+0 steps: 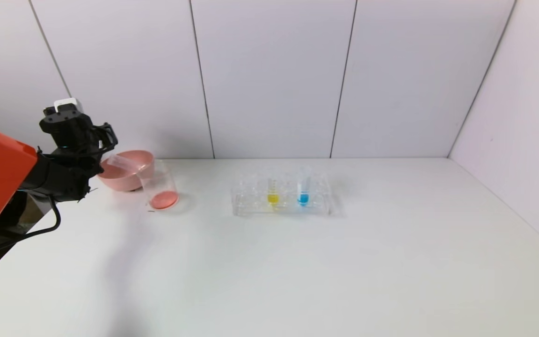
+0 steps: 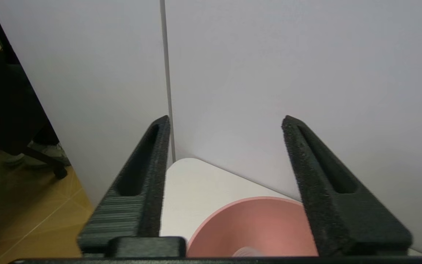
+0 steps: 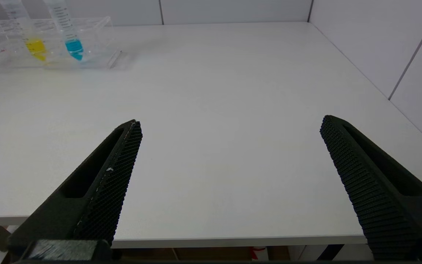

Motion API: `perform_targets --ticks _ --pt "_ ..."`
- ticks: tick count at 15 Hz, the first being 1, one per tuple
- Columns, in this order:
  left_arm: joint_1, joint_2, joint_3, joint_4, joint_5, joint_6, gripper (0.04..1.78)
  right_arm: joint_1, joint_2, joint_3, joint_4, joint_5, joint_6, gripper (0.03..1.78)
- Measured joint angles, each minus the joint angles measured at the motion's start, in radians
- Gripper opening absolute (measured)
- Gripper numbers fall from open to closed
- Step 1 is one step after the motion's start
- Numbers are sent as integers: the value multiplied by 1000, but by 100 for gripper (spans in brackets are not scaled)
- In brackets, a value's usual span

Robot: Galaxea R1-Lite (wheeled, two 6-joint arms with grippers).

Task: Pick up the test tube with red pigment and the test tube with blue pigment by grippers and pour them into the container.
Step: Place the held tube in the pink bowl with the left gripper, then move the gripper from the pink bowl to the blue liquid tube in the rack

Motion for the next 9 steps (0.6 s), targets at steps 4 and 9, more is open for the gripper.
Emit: perform_targets --ticks 4,9 --pt "-2 -2 3 -1 0 -2 165 0 0 0 0 0 0 177" --pt "-37 -115 40 115 -14 -11 178 0 0 0 0 0 0 177"
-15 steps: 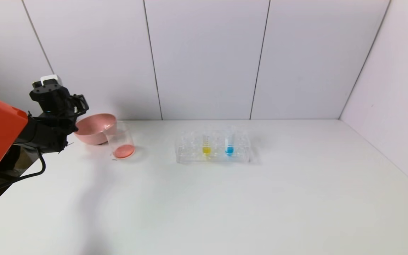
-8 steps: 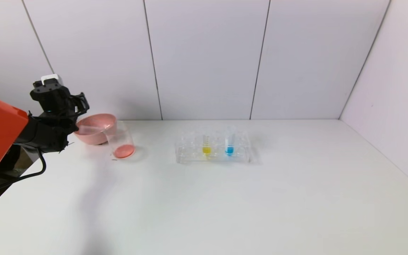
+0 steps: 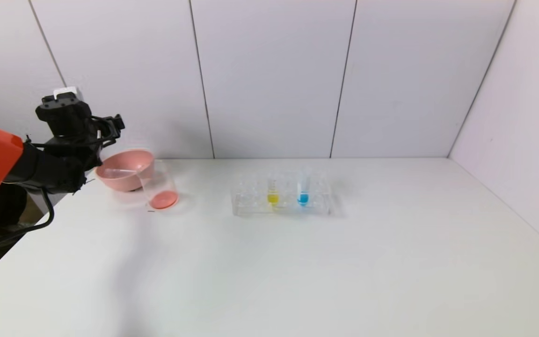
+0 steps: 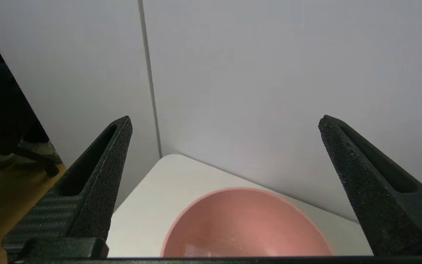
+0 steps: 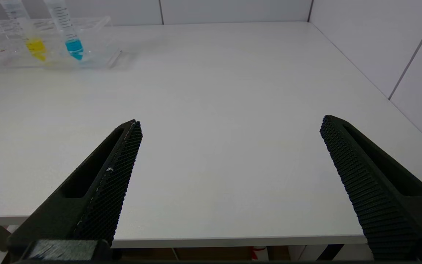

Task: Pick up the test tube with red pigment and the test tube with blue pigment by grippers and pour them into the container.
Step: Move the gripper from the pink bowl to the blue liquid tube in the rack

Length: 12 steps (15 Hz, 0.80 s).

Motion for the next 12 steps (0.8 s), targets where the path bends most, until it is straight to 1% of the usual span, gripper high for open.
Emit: perform_targets --ticks 1,4,7,9,10,12 --pt "-12 -41 18 49 -16 -8 178 0 0 0 0 0 0 177" --pt "-64 -188 111 199 -103 -40 178 0 0 0 0 0 0 177" --pt "-127 -330 280 243 -204 -49 178 0 0 0 0 0 0 177" --pt "-203 -416 399 249 -260 -48 178 0 0 0 0 0 0 177" --pt "-250 -449 443 250 -270 -49 178 0 0 0 0 0 0 177" --pt "-353 -499 503 250 -262 -54 178 0 0 0 0 0 0 177"
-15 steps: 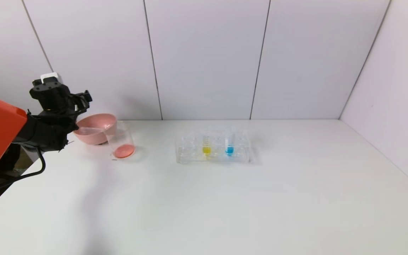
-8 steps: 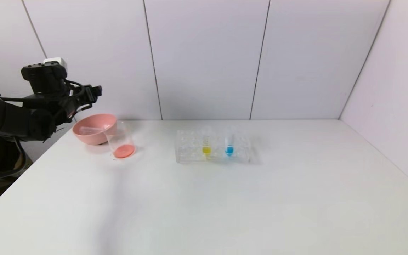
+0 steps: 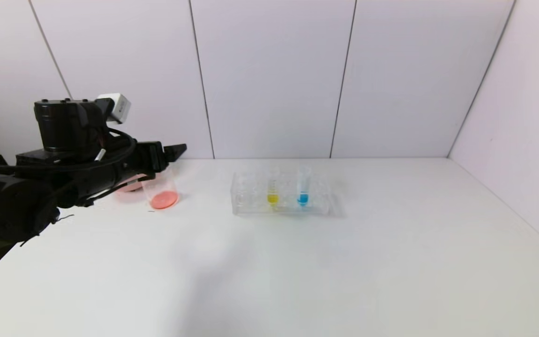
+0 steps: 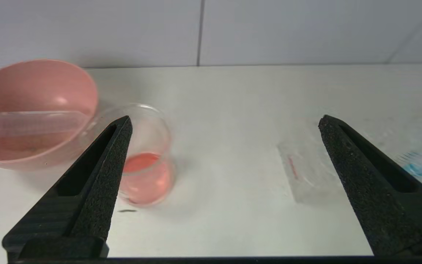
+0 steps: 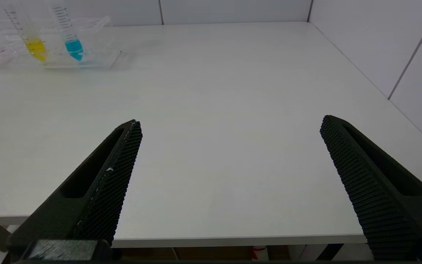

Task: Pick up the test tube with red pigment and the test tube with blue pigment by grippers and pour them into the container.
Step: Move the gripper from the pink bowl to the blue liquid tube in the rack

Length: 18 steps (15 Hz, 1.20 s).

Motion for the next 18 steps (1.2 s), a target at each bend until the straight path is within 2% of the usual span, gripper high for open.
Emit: perform_targets --ticks 3,6,8,12,16,18 --pt "-188 -25 34 2 114 -34 178 0 0 0 0 0 0 177" --pt "-388 34 -9 2 353 -82 178 0 0 0 0 0 0 177" --pt "-473 109 -77 2 503 -104 178 0 0 0 0 0 0 177" --pt "-614 263 -246 42 726 -130 178 0 0 0 0 0 0 178" --pt "-711 387 -417 171 858 -190 178 0 0 0 0 0 0 177" --pt "-748 438 -473 193 904 -209 178 0 0 0 0 0 0 177"
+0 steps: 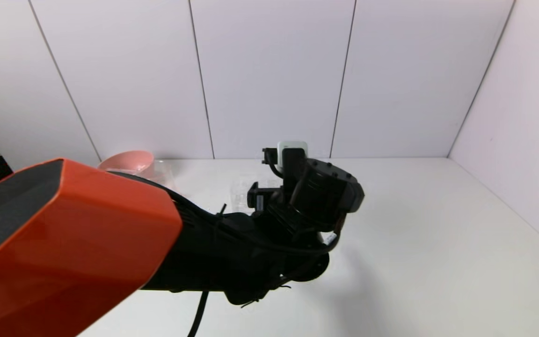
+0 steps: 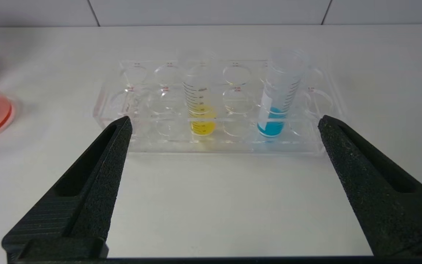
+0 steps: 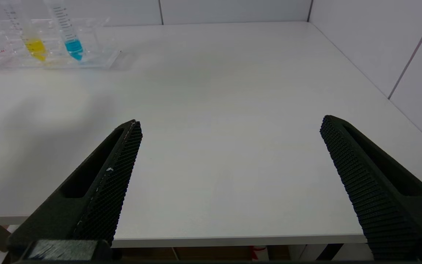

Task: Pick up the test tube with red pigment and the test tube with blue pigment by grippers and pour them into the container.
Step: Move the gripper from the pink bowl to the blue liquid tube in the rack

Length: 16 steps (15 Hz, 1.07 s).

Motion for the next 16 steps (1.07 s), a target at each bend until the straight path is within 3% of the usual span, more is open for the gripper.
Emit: perform_targets --ticks 5,12,16 --pt "-39 117 -125 -4 92 -32 178 0 0 0 0 0 0 177" --pt "-29 208 -184 -13 84 -37 178 -1 0 0 0 0 0 177" --pt "22 270 -286 -3 81 -16 178 0 0 0 0 0 0 178"
